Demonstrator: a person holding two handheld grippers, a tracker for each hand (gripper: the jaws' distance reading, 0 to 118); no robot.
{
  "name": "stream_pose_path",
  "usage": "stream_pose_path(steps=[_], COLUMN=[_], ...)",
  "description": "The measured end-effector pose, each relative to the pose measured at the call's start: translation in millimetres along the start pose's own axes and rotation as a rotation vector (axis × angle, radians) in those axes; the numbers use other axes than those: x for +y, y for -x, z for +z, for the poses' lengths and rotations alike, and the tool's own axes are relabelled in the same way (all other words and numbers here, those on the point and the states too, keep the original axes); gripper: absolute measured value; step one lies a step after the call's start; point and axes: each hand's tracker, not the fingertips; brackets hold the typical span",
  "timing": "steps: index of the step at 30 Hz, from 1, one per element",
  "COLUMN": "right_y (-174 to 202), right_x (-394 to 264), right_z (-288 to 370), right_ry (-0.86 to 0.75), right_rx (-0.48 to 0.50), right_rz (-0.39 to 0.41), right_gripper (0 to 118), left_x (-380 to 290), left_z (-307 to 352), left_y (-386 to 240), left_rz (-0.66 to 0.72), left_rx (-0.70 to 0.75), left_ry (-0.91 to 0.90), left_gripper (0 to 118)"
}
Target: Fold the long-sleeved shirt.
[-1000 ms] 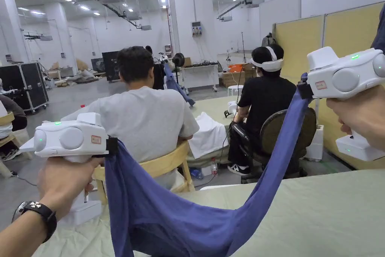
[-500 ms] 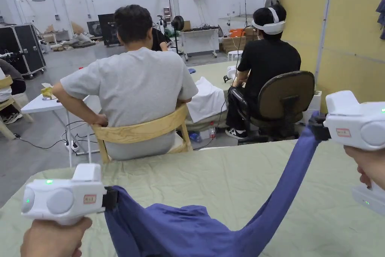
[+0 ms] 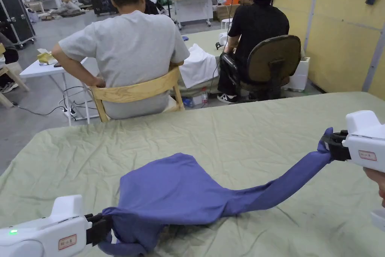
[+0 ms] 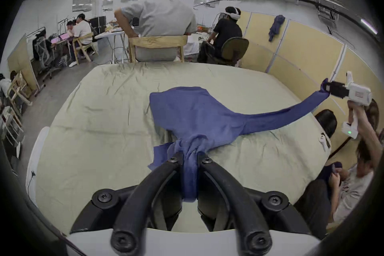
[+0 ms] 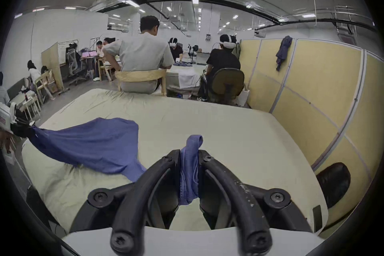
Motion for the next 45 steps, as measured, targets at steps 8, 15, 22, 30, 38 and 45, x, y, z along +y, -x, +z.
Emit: stream_pose_path(steps=[8,15,22,30,38,45], right_y=[-3,4,10,-7,-11,16], right_x=[-42,-103,-165,-200,-174,-127], right_z=[35,-10,-68,-105,-85,-25], right_ry=[0.032,0.235,0.428,0.506,0.430,0.212], right_rx=[0.011,0.033,0.034,0.024,0.006,0.046], right_rz=[-0.038,-0.064,-0.120,-0.139,-0.103,-0.062], right_gripper=[19,19,19,36,68,68], left_x=[-50,-79,-111,-130,-109,-76], left_z=[43,-11,-82,-107,-69,-19], left_y=[-13,6,30,30,26,7], left_rz=[0.002,0.043,0.092,0.124,0.170,0.084], left_rx=[-0.018,0.012,0.037,0.119,0.135,0.175], left_ry=[0.039,0.204,0.361,0.375,0.235,0.101], left_gripper=[11,11,11,46,75,75])
